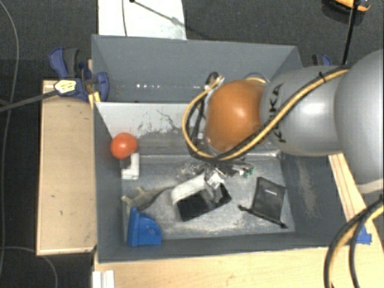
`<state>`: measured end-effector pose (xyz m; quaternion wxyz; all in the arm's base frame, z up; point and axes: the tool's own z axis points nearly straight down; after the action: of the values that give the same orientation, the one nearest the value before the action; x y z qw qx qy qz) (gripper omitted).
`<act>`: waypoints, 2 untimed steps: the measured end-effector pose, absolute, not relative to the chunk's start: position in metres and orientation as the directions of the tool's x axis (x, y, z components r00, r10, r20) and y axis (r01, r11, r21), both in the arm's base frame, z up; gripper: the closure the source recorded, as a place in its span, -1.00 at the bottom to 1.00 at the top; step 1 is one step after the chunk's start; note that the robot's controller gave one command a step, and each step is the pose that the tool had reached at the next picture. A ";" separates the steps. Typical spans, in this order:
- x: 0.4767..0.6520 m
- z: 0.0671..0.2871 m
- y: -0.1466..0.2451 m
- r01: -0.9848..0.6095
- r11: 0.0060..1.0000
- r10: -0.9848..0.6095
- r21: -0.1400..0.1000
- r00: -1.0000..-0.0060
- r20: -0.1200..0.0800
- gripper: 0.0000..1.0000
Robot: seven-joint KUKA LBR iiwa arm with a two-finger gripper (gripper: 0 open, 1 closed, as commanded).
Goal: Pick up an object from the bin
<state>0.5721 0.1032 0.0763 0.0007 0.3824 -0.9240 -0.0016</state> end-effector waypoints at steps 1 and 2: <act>0.572 0.076 0.103 -0.706 0.708 -0.706 0.003 -0.708 0.000 1.00; 0.569 0.112 0.107 -0.759 0.652 -0.759 0.007 -0.652 0.003 1.00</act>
Offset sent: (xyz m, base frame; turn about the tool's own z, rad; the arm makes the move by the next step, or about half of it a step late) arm -0.0026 0.0120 0.1047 -0.1734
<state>0.5688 0.1071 0.1116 0.0028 0.4174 -0.9087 -0.0025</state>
